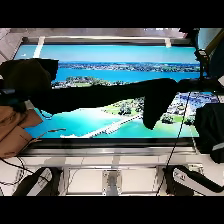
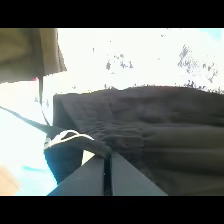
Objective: Fold the clothes and pants, and hang the long-sleeved shirts on hangers.
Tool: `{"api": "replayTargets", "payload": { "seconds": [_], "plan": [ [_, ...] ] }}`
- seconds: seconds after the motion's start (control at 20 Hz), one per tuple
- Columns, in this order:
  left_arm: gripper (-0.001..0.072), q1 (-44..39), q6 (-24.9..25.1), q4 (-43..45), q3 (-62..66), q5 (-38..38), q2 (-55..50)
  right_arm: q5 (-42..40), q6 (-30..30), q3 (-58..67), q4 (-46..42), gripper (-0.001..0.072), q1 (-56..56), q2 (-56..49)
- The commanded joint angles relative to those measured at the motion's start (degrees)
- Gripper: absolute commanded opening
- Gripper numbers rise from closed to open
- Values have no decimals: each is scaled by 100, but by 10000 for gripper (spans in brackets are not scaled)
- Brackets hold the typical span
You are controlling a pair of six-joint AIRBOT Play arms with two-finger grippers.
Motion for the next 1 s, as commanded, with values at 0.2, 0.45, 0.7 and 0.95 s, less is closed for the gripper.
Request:
{"api": "replayTargets", "payload": {
  "seconds": [0.2,0.45,0.7,0.95],
  "plan": [
    [13,20,0,0,-1036,-157,13,201,1036,179,216,602,-2,-1373],
    [13,20,2,-2,-1091,-155,15,1620,599,-308,-514,554,-9,-1137],
    [13,20,2,-2,-1091,-155,15,562,48,-2669,455,554,-2,-470],
    [14,20,2,-2,-1091,-155,15,-800,-219,-3401,1016,554,-2,-459]
  ]
}}
